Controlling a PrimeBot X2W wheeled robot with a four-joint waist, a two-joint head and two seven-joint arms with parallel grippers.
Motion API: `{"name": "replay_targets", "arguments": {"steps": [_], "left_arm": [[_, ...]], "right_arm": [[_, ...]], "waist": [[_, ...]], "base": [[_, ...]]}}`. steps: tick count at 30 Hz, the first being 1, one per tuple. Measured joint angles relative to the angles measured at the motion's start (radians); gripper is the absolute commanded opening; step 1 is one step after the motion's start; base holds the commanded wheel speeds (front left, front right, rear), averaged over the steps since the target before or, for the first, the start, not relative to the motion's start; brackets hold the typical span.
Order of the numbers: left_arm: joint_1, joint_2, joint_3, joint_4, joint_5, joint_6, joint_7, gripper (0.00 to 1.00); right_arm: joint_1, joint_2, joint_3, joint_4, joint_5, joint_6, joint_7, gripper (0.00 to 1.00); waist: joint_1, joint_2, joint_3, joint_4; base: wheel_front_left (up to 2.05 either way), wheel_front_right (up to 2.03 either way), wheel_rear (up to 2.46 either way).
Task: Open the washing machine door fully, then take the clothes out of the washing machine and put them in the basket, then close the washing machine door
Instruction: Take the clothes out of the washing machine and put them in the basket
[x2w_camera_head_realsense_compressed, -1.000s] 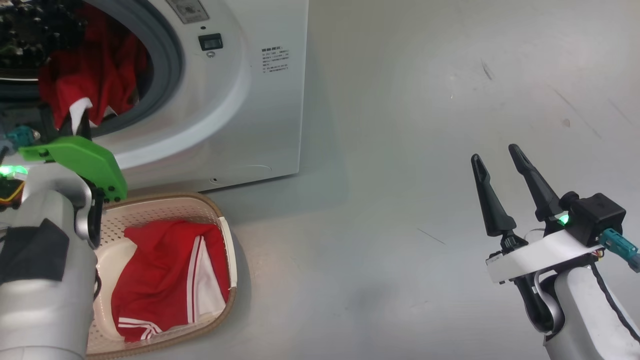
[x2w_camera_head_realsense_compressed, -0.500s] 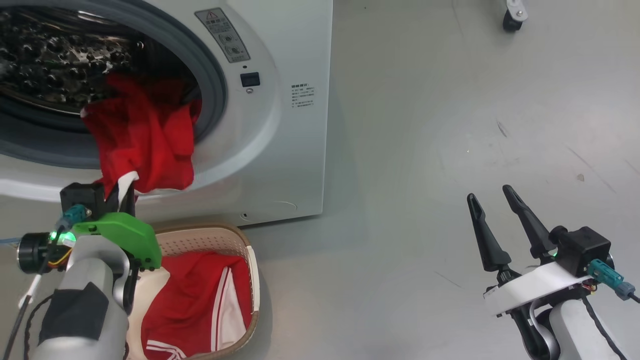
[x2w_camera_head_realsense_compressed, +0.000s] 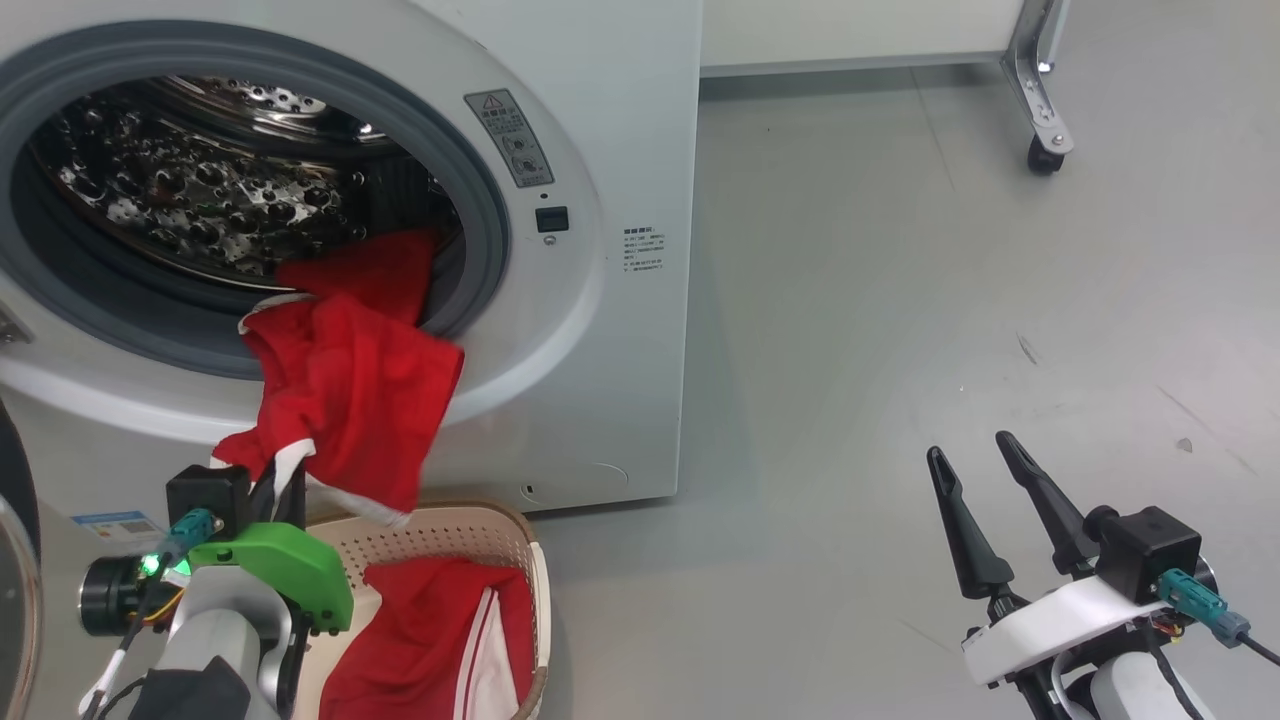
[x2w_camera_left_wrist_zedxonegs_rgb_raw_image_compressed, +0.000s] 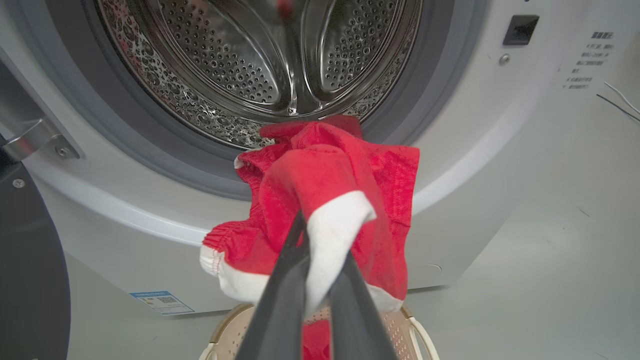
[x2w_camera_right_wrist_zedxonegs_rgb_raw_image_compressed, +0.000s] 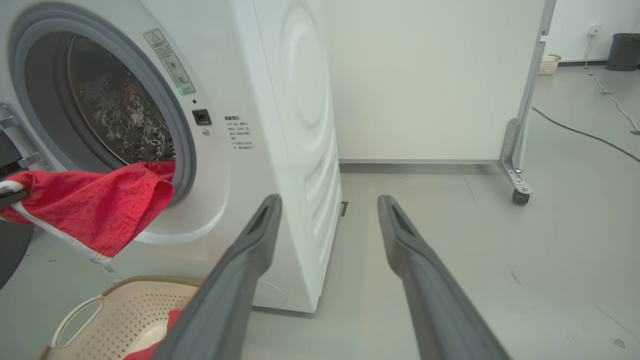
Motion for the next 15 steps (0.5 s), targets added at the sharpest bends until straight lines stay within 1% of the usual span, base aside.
{"name": "replay_targets", "arguments": {"steps": [7,15], "left_arm": [[0.036,-0.002,-0.013,-0.077,0.002,-0.008,-0.015,0.0],[0.075,-0.011,-0.006,-0.191,0.007,-0.007,-0.028,0.0]], "right_arm": [[0.023,0.001,0.0,-0.001,-0.008,0.0,0.0,1.0],[0.023,0.01,-0.001,-0.014,-0.016,0.0,0.0,1.0]], "waist": [[0.0,0.0,-0.04,0.02],[-0.0001,0.0,-0.045,0.026]], "base": [[0.0,0.0,0.0],[0.0,0.0,0.0]]}}
